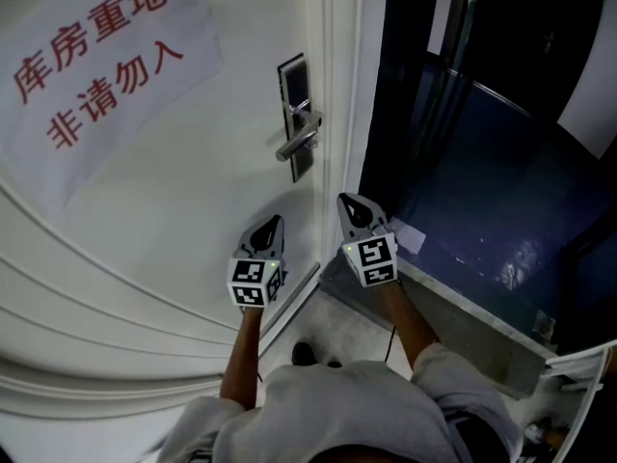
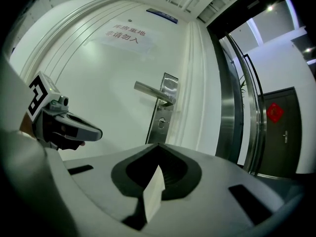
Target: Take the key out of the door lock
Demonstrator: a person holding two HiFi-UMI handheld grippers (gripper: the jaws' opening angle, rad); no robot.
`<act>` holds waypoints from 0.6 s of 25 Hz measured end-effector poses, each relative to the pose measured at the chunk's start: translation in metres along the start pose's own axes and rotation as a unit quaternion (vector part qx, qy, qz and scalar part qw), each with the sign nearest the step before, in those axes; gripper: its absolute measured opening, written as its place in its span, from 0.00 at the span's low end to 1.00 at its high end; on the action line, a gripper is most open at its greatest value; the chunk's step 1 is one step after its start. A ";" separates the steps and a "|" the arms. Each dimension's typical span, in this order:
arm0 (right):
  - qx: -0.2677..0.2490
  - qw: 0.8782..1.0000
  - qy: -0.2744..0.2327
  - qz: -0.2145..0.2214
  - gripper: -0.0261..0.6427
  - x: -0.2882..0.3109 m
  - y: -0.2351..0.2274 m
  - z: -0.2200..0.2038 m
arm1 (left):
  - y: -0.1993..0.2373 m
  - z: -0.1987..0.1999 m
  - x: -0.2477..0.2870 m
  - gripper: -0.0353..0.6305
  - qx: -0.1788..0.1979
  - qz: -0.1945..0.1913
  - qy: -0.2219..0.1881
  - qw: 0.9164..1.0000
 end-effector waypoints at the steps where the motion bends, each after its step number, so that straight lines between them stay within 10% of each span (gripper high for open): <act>1: -0.004 1.000 -0.005 0.003 0.07 0.005 -0.001 0.004 | 0.000 0.000 0.000 0.08 0.000 0.000 0.000 1.000; 15: -0.052 0.997 -0.046 0.036 0.07 0.060 0.005 0.050 | 0.005 -0.004 -0.002 0.08 -0.010 0.009 0.003 1.000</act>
Point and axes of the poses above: the fingertips, and each gripper's own axes: x forward along the fingers, y to its left, z out of its top, the point moved 3 cm from there along -x, backward along the fingers, and after that the axes turned 15 degrees about -z, right-handed, at the moved point
